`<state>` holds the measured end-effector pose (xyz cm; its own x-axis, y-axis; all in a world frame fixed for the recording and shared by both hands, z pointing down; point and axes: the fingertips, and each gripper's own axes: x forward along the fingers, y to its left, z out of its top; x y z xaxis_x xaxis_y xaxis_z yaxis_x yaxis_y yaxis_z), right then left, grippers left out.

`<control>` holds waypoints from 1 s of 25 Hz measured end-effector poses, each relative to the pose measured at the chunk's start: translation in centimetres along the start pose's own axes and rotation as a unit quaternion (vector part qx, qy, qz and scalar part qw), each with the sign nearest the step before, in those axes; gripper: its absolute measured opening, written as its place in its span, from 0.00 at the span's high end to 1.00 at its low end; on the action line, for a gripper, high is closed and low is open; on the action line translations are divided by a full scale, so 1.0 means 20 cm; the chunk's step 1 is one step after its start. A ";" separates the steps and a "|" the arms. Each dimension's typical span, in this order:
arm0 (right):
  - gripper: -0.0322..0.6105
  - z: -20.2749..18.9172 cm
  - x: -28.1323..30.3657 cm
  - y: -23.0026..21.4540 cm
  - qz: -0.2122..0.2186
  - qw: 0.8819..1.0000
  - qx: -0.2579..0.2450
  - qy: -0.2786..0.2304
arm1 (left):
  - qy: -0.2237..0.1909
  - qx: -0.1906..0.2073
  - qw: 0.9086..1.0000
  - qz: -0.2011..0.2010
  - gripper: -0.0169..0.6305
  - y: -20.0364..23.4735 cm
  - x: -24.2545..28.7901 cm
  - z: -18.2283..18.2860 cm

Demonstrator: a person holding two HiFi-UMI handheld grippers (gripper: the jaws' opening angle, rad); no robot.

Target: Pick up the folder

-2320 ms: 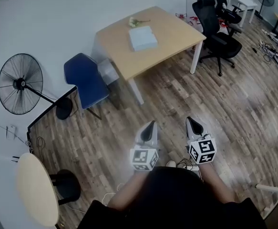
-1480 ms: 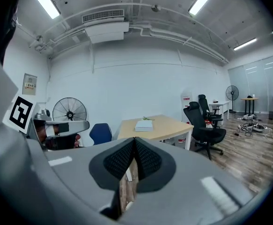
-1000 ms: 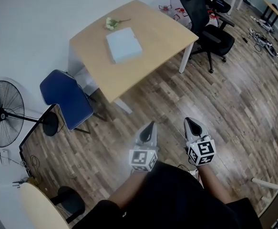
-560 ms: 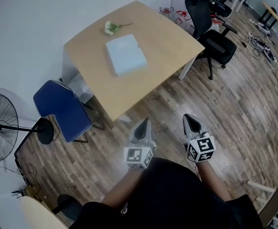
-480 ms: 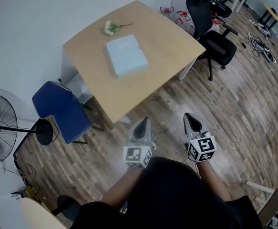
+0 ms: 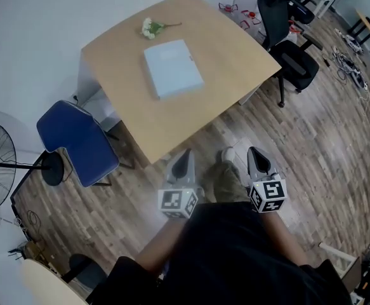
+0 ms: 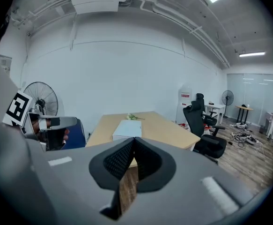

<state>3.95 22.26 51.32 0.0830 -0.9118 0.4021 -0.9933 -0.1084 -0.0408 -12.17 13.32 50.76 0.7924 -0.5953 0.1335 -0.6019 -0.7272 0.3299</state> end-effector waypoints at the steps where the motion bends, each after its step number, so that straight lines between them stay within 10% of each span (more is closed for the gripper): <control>1: 0.95 0.01 0.03 0.01 0.008 1.000 -0.002 -0.001 | -0.004 -0.003 1.000 0.006 0.97 0.02 0.00 0.00; 25: 0.95 0.65 1.71 -0.55 0.208 0.978 -0.012 0.004 | 0.004 0.008 0.979 0.203 0.97 0.64 1.27 0.32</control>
<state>18.76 -12.92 53.64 -0.3296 -0.8717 0.3625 -0.9425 0.2814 -0.1803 -0.40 -13.38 52.40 0.4880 -0.8337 0.2585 -0.8689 -0.4361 0.2341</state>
